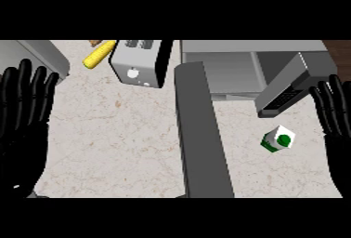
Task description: Pick up the milk, place it into the microwave and close the microwave
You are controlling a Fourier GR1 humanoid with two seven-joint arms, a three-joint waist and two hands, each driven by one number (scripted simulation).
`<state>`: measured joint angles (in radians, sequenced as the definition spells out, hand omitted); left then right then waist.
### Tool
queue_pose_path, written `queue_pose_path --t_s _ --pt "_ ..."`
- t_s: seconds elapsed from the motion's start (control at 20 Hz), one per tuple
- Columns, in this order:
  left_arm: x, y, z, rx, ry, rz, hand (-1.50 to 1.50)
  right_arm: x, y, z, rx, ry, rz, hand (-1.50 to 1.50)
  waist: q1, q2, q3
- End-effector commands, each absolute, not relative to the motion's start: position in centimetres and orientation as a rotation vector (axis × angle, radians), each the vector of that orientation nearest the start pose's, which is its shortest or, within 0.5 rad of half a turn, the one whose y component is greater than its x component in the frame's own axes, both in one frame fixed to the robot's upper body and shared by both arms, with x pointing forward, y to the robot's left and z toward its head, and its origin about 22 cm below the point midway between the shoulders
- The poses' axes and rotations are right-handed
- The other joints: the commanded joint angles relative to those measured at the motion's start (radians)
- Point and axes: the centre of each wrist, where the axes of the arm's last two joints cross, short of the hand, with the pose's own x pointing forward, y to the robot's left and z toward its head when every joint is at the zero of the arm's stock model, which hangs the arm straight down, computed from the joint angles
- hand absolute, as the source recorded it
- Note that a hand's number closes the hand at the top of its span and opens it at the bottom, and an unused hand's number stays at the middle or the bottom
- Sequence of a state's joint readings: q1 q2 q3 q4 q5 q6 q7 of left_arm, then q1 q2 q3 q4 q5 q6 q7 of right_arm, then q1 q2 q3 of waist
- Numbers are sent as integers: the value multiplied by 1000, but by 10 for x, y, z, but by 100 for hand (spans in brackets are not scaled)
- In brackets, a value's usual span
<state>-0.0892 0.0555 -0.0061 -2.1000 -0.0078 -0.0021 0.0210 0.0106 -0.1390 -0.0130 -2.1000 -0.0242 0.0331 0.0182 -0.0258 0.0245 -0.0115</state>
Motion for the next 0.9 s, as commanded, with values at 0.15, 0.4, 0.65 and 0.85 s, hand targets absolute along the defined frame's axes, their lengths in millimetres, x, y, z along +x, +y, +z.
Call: queue_pose_path --t_s 0.15,0.4,0.65,0.85 --pt "208 237 125 108 -2092 -85 -150 216 -237 121 -307 -2069 -55 -150 31 -25 11" --pt "196 225 103 9 -1966 79 -150 230 -194 114 -48 -1996 -121 -150 37 -24 11" --pt "169 245 101 5 -1977 91 -150 218 -203 121 -30 -1984 -129 -150 29 -26 11" --pt "163 238 98 -9 -1968 76 -150 219 -175 119 -120 -2020 -169 -150 29 -26 11"
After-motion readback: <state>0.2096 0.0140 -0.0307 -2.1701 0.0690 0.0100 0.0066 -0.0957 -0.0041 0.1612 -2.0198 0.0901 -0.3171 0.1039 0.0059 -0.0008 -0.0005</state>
